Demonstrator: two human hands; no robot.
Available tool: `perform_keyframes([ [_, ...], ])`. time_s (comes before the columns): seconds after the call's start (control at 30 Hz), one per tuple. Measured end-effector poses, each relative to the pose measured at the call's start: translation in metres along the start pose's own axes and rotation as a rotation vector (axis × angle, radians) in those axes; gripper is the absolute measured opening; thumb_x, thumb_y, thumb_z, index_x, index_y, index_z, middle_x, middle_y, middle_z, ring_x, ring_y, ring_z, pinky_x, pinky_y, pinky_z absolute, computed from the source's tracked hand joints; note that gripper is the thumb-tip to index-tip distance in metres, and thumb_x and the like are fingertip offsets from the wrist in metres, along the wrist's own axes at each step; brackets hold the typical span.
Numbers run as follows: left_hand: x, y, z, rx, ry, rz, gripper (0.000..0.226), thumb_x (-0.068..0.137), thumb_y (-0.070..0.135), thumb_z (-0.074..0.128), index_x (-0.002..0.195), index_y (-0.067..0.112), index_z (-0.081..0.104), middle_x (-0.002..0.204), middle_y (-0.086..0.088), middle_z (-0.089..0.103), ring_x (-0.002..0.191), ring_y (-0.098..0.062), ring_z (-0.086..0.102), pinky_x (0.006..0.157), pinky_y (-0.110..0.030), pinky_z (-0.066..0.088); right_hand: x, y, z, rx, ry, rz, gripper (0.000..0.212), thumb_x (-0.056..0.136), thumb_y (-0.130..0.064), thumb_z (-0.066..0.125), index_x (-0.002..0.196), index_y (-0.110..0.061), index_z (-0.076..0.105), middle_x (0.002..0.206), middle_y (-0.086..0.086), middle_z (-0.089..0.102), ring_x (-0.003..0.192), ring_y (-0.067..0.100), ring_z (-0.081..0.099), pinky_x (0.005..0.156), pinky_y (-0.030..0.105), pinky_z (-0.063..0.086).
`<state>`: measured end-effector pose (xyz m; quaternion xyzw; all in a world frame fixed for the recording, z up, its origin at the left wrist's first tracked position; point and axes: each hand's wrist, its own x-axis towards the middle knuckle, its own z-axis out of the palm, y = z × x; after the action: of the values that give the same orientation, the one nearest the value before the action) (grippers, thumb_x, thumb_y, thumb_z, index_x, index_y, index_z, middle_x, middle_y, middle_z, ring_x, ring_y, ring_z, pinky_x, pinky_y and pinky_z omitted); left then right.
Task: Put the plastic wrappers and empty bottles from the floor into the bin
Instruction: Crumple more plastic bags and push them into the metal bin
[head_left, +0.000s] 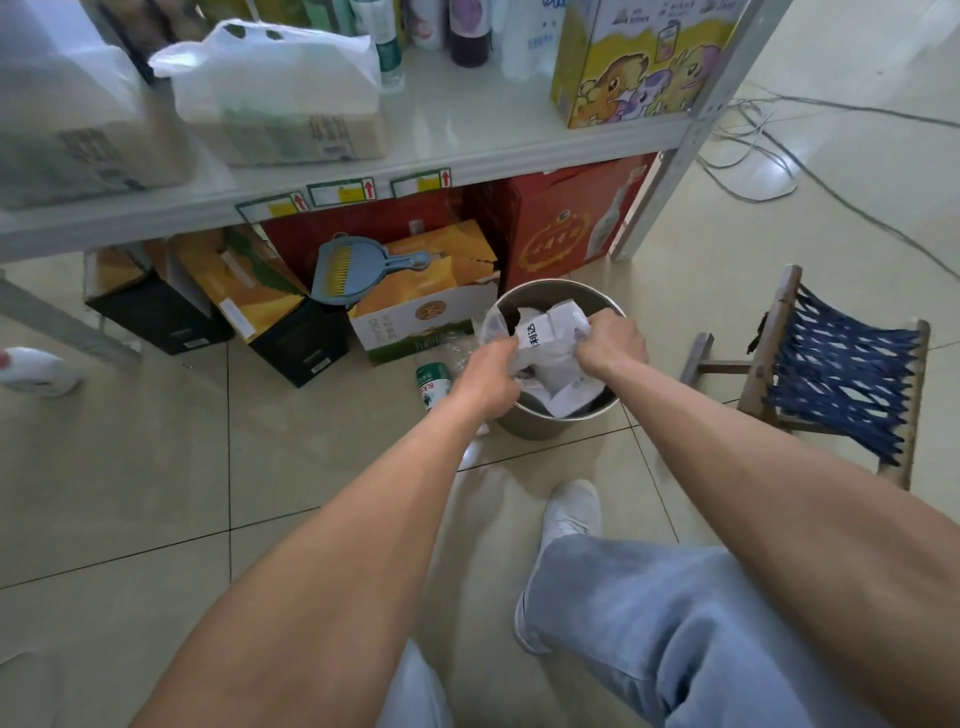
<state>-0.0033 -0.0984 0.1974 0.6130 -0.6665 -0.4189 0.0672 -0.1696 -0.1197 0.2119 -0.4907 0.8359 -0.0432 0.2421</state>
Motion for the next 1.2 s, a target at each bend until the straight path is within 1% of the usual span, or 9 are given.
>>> perform_keyframes([
  [0.1, -0.004, -0.003, -0.007, -0.004, 0.001, -0.008, 0.076, 0.087, -0.007, 0.056, 0.156, 0.018, 0.038, 0.159, -0.012, 0.041, 0.148, -0.032, 0.037, 0.116, -0.039, 0.034, 0.007, -0.004, 0.008, -0.026, 0.012, 0.038, 0.029, 0.099, -0.021, 0.056, 0.122, -0.007, 0.069, 0.127, 0.022, 0.067, 0.118, 0.043, 0.064, 0.094, 0.044, 0.053],
  [0.27, -0.01, -0.004, -0.015, -0.025, -0.021, -0.003, 0.073, 0.087, -0.006, 0.055, 0.155, 0.018, 0.041, 0.157, -0.013, 0.045, 0.145, -0.031, 0.041, 0.113, -0.04, 0.039, 0.01, -0.009, 0.015, -0.147, -0.071, 0.082, 0.046, 0.091, -0.023, 0.063, 0.136, -0.014, 0.061, 0.137, 0.018, 0.059, 0.123, 0.037, 0.06, 0.088, 0.04, 0.049],
  [0.33, -0.01, -0.005, -0.017, -0.024, -0.028, -0.02, 0.077, 0.085, -0.006, 0.055, 0.156, 0.022, 0.04, 0.158, -0.012, 0.043, 0.144, -0.032, 0.043, 0.112, -0.043, 0.044, 0.009, -0.011, 0.016, -0.239, -0.143, 0.09, 0.065, 0.089, -0.036, 0.064, 0.15, -0.023, 0.046, 0.151, 0.021, 0.041, 0.132, 0.041, 0.05, 0.1, 0.044, 0.045],
  [0.43, -0.011, -0.006, -0.019, -0.024, -0.022, -0.035, 0.076, 0.085, -0.005, 0.056, 0.155, 0.022, 0.042, 0.155, -0.013, 0.048, 0.142, -0.032, 0.046, 0.112, -0.045, 0.044, 0.004, -0.01, 0.015, -0.451, -0.15, 0.04, 0.08, 0.086, -0.048, 0.063, 0.157, -0.031, 0.031, 0.161, 0.024, 0.02, 0.147, 0.047, 0.024, 0.117, 0.052, 0.025],
  [0.67, -0.025, -0.019, -0.037, 0.042, -0.066, -0.091, 0.073, 0.087, 0.005, 0.06, 0.155, 0.022, 0.039, 0.157, -0.011, 0.045, 0.143, -0.031, 0.045, 0.114, -0.047, 0.043, -0.02, -0.029, -0.027, -0.373, -0.128, -0.07, 0.099, 0.079, -0.036, 0.073, 0.161, -0.022, 0.021, 0.163, 0.027, 0.023, 0.152, 0.047, 0.015, 0.119, 0.064, 0.015],
  [0.93, -0.068, -0.046, -0.068, 0.139, -0.136, -0.184, 0.04, 0.091, 0.016, 0.061, 0.13, 0.014, 0.065, 0.129, -0.009, 0.066, 0.116, -0.024, 0.063, 0.099, -0.04, 0.054, -0.086, -0.072, -0.06, -0.167, -0.111, -0.223, 0.066, 0.085, -0.034, 0.064, 0.146, -0.015, 0.044, 0.154, 0.021, 0.041, 0.145, 0.042, 0.034, 0.116, 0.058, 0.03],
  [1.03, -0.081, -0.064, -0.072, 0.2, -0.177, -0.196, 0.033, 0.092, 0.019, 0.061, 0.123, 0.013, 0.068, 0.122, -0.008, 0.068, 0.109, -0.024, 0.064, 0.095, -0.039, 0.054, -0.104, -0.081, -0.058, -0.189, -0.192, -0.314, 0.04, 0.089, -0.031, 0.06, 0.124, -0.013, 0.055, 0.128, 0.017, 0.061, 0.113, 0.034, 0.058, 0.085, 0.041, 0.05],
  [1.1, -0.086, -0.078, -0.072, 0.245, -0.191, -0.212, 0.031, 0.093, 0.019, 0.06, 0.122, 0.013, 0.067, 0.12, -0.008, 0.068, 0.108, -0.024, 0.064, 0.093, -0.038, 0.054, -0.11, -0.087, -0.059, -0.26, -0.312, -0.349, 0.035, 0.093, -0.03, 0.057, 0.121, -0.009, 0.063, 0.109, 0.012, 0.068, 0.095, 0.029, 0.062, 0.065, 0.032, 0.045],
  [1.2, -0.084, -0.102, -0.063, 0.332, -0.226, -0.251, 0.028, 0.094, 0.018, 0.058, 0.121, 0.013, 0.064, 0.119, -0.008, 0.067, 0.106, -0.026, 0.063, 0.093, -0.039, 0.054, -0.108, -0.093, -0.057, -0.389, -0.412, -0.351, 0.036, 0.097, -0.034, 0.056, 0.121, -0.01, 0.069, 0.106, 0.009, 0.071, 0.092, 0.027, 0.066, 0.066, 0.031, 0.045],
])
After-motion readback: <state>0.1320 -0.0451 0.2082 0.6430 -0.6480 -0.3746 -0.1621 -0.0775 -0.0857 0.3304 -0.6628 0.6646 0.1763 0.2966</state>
